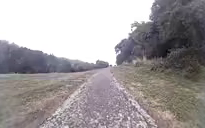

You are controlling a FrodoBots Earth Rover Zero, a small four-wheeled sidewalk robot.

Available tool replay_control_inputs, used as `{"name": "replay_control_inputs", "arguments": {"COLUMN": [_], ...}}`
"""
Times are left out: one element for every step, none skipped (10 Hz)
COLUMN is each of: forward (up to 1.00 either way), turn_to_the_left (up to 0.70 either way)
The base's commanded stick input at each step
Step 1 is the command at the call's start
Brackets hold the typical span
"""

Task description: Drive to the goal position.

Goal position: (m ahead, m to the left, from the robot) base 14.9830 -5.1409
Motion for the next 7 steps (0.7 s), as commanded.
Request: {"name": "replay_control_inputs", "arguments": {"forward": [0.45, 0.45, 0.45, 0.45, 0.45, 0.45, 0.45], "turn_to_the_left": [0.0, 0.0, 0.0, 0.0, 0.0, 0.0, 0.0]}}
